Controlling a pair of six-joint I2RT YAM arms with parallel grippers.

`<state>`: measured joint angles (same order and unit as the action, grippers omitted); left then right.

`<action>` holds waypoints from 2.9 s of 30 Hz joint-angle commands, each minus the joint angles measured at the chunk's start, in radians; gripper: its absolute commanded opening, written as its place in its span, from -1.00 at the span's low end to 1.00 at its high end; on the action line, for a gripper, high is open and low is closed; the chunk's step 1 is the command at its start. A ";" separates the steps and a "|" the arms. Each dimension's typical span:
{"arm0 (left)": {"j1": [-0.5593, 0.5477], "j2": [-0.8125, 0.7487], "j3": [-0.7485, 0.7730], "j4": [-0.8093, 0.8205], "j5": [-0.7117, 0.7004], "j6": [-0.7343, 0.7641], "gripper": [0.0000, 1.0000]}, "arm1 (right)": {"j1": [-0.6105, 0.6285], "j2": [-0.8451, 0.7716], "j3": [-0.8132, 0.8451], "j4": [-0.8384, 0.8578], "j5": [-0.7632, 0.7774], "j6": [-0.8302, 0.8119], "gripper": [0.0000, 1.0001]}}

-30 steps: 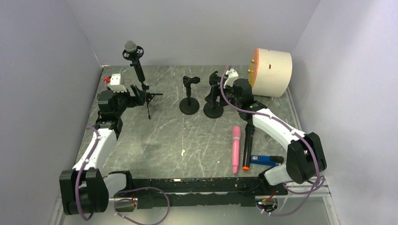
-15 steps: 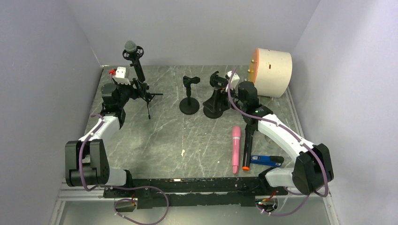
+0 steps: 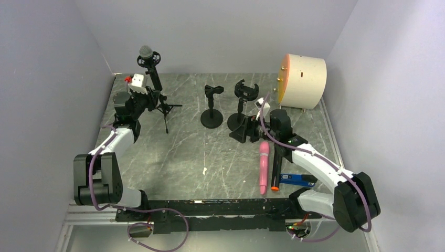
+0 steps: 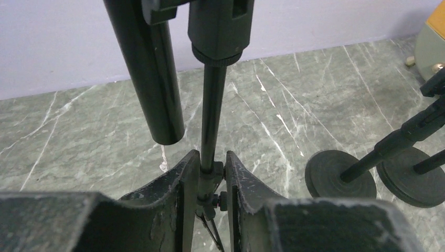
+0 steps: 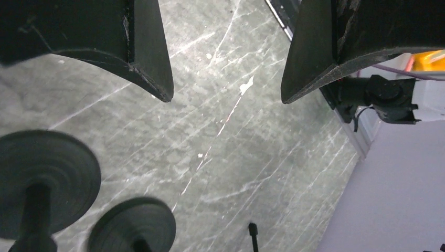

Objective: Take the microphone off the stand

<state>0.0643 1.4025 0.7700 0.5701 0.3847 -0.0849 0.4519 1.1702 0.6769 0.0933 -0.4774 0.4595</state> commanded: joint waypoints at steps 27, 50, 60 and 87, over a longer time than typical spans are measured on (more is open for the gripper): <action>0.004 0.109 0.180 -0.019 0.046 -0.011 -0.50 | -0.004 -0.081 -0.134 0.191 -0.068 0.200 0.57; -0.217 -0.294 -0.158 -0.078 -0.034 -0.083 -0.95 | -0.007 -0.230 -0.258 0.172 0.171 0.368 0.72; -0.538 -0.480 -0.292 -0.105 -0.305 -0.111 -0.95 | -0.038 -0.291 -0.326 0.214 0.165 0.522 0.98; -1.287 -0.364 -0.252 -0.065 -0.970 -0.052 -0.68 | 0.033 -0.211 -0.377 0.398 0.033 0.623 0.52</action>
<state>-1.1980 1.0142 0.4896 0.5327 -0.5549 -0.1093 0.4454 0.9394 0.2687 0.4072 -0.4297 1.0569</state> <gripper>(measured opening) 0.112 0.780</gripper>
